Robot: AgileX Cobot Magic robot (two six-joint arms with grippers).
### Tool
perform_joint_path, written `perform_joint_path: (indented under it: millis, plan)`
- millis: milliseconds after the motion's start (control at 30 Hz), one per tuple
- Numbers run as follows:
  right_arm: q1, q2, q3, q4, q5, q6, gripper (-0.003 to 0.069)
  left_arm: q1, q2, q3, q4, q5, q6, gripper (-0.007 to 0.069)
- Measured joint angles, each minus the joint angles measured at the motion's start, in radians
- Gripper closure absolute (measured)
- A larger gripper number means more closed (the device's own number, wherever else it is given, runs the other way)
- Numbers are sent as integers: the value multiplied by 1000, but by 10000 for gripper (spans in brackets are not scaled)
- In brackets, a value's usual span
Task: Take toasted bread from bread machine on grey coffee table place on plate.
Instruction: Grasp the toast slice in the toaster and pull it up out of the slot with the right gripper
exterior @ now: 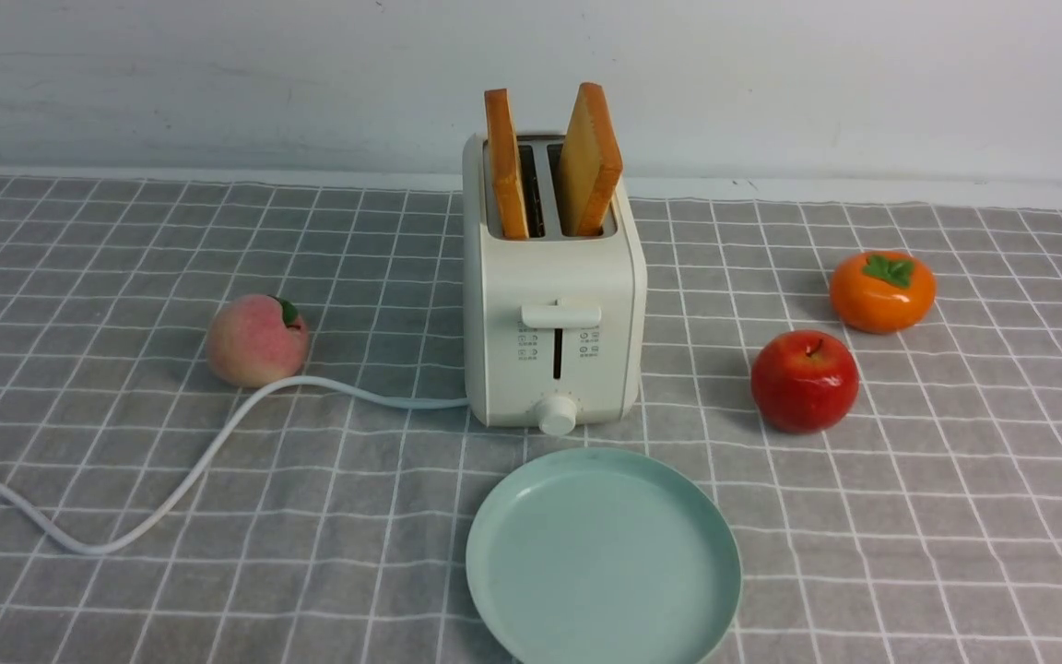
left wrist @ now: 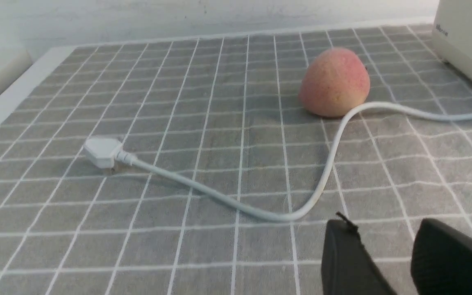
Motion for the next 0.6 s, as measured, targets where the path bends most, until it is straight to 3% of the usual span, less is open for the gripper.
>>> perform_joint_path:
  millis: [267,600]
  plan:
    - [142,279,-182,1,246,-13,419,0,0,0,8,-299,0,386]
    - [168,419,-189,-16,300,-24,419,0,0,0,22,-369,9,386]
